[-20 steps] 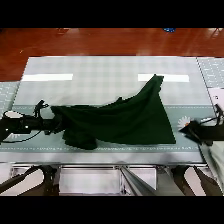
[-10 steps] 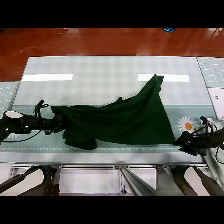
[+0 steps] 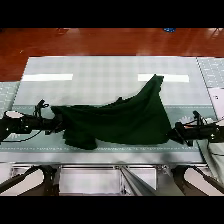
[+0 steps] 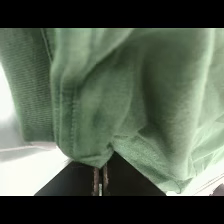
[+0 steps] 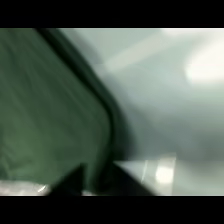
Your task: Fold the shirts.
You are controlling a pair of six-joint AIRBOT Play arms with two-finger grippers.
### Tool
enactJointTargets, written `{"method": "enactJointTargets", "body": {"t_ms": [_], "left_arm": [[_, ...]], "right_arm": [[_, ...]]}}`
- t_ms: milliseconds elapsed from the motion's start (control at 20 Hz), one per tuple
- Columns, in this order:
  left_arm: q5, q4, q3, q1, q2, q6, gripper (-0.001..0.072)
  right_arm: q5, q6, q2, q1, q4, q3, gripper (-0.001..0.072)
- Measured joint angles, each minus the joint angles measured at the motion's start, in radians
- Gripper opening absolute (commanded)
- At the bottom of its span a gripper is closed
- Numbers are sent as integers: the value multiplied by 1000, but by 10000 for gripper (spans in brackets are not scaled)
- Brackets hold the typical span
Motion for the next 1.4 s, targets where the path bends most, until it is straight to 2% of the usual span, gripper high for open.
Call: {"method": "enactJointTargets", "body": {"t_ms": [100, 250, 450, 700, 850, 1000, 1150, 1300, 1400], "left_arm": [[0, 2, 7, -3, -1, 10, 18], [-39, -6, 88, 2, 1, 42, 18], [-138, -79, 359, 6, 31, 51, 17], [-147, -126, 859, 24, 85, -43, 17], [-162, -135, 1146, 43, 98, -108, 17], [-227, -139, 1363, 79, 126, -158, 17], [-325, -120, 1471, 131, 203, -185, 17], [-378, 17, 1508, 120, 315, -224, 17], [-395, 163, 1520, 49, 391, -251, 17]], "right_arm": [[-32, -40, -21, 64, 51, 46, 25], [-8, -69, -34, 163, 101, 198, 25], [16, -35, -40, 249, 108, 583, 25], [0, 83, -41, 277, 27, 1143, 25], [54, 133, -23, 280, -29, 1391, 26], [119, 172, 58, 282, -119, 1508, 25], [183, 185, 165, 283, -217, 1552, 26], [234, 193, 264, 283, -276, 1569, 25], [269, 194, 314, 283, -294, 1573, 25]]}}
